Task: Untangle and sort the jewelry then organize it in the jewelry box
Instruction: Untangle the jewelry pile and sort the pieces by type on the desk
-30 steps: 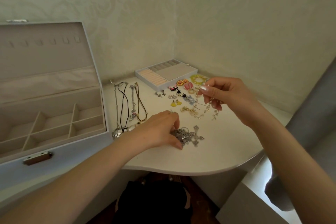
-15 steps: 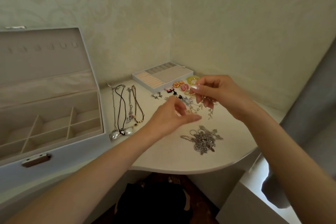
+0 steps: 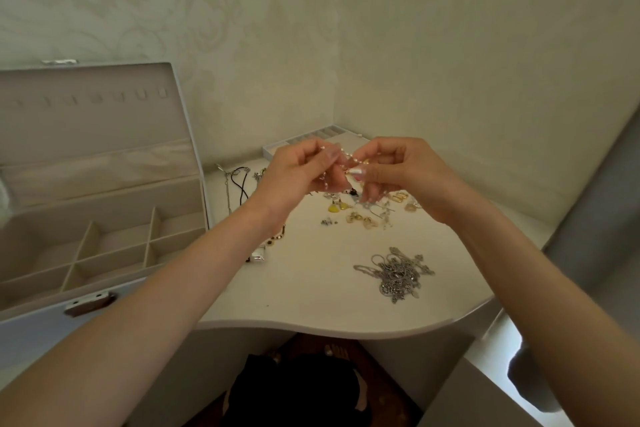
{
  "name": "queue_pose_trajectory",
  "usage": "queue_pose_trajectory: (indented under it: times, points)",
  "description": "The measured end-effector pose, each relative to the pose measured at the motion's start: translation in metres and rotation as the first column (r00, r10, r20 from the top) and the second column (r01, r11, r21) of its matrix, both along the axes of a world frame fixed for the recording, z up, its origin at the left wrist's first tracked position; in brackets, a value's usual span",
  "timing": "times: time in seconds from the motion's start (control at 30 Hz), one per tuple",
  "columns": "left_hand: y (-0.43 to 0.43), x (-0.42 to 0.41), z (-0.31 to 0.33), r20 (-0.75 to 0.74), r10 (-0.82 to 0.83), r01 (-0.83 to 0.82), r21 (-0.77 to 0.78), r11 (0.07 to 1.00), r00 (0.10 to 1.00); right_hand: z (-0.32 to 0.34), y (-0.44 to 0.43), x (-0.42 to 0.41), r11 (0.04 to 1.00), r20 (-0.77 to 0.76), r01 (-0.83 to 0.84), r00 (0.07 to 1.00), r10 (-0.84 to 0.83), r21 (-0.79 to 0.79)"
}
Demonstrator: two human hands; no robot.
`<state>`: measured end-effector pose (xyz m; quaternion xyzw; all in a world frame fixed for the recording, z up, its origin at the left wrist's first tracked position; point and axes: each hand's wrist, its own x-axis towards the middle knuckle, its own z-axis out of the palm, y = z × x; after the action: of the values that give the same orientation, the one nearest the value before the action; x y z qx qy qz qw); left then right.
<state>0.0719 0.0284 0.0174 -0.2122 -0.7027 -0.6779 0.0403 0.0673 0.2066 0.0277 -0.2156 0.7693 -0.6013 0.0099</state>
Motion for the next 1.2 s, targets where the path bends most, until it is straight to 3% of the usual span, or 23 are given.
queue_pose_trajectory:
  times: [0.2,0.37,0.63,0.73,0.83,0.93,1.03,1.1,1.2]
  points:
    - [-0.011,-0.005,0.014,-0.009,0.088,-0.086,0.123,0.989,0.996,-0.009,-0.007,0.003,0.998,0.07,-0.065,0.995,0.066,-0.015]
    - [-0.031,-0.015,0.022,-0.009,0.143,-0.141,0.126,0.982,0.99,-0.014,-0.012,0.009,0.994,0.069,-0.077,0.994,0.082,-0.073]
    - [-0.062,-0.038,0.023,0.125,0.131,-0.158,0.237,0.958,0.983,-0.025,-0.03,0.014,0.994,0.092,-0.018,0.995,0.029,-0.112]
    - [-0.072,-0.054,0.022,0.11,0.213,-0.22,0.057,0.974,0.971,-0.033,-0.042,0.015,0.981,0.107,0.087,0.992,-0.069,-0.171]
    - [-0.077,-0.074,0.018,0.046,0.288,-0.278,-0.163,0.947,0.956,-0.04,-0.055,0.017,0.974,0.055,0.191,0.981,-0.186,-0.123]
    - [-0.081,-0.094,0.01,-0.062,0.325,-0.325,-0.358,0.875,0.944,-0.046,-0.066,0.018,0.964,0.057,0.215,0.976,-0.208,-0.159]
    - [-0.083,-0.112,0.002,-0.175,0.323,-0.365,-0.549,0.752,0.93,-0.053,-0.075,0.018,0.956,0.012,0.283,0.959,-0.283,-0.084]
    - [-0.083,-0.122,-0.004,-0.125,0.326,-0.335,-0.583,0.74,0.937,-0.058,-0.079,0.017,0.933,-0.04,0.36,0.932,-0.36,-0.018]
    - [-0.08,-0.135,-0.012,0.087,0.323,-0.239,-0.5,0.832,0.942,-0.065,-0.085,0.014,0.895,-0.131,0.438,0.895,-0.426,0.087]
